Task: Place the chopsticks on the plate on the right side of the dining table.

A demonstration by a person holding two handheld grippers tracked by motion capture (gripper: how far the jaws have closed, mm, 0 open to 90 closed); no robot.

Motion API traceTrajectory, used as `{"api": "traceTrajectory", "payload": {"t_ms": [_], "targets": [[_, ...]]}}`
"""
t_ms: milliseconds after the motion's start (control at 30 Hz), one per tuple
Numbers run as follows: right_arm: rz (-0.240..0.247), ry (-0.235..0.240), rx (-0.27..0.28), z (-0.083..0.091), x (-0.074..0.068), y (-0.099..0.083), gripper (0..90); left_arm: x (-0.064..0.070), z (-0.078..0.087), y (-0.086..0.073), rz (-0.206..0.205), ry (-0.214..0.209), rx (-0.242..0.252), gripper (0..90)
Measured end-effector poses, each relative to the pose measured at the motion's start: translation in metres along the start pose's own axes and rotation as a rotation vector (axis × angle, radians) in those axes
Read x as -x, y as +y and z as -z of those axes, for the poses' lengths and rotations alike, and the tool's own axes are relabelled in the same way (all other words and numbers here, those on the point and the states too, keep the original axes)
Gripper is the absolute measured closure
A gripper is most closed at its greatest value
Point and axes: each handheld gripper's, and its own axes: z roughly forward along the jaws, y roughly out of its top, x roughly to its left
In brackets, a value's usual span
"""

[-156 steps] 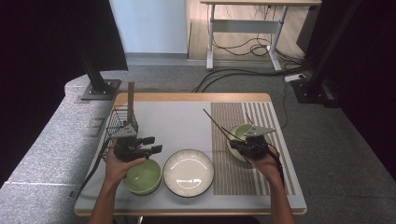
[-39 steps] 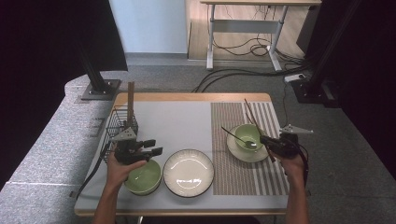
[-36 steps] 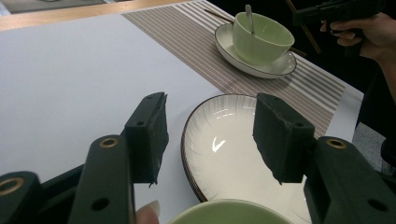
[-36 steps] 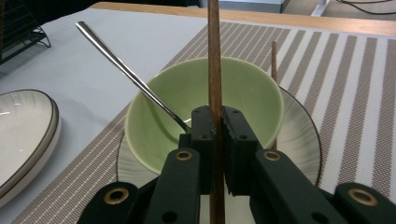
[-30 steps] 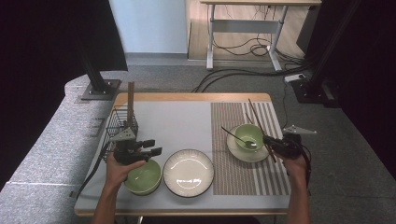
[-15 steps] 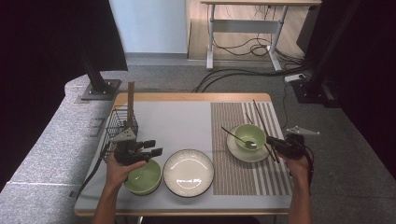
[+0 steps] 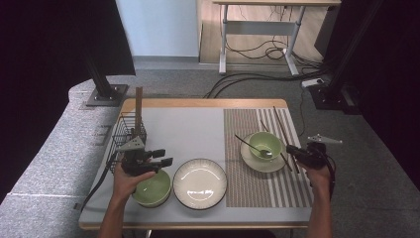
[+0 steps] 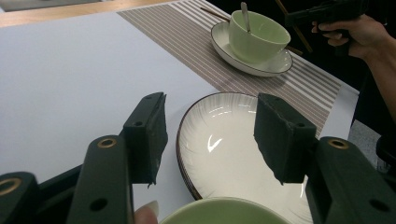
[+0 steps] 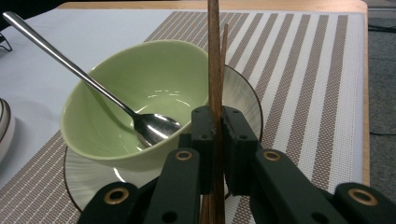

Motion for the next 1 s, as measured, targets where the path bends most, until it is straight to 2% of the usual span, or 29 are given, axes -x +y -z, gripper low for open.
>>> {"api": "traceTrajectory", "payload": {"t_ms": [1000], "targets": [[-0.012,-0.033,-0.045,-0.016,0.008,-0.006,84.5,0.001,-0.001,-0.001,-0.002,-0.004,-0.004,44.2]]}}
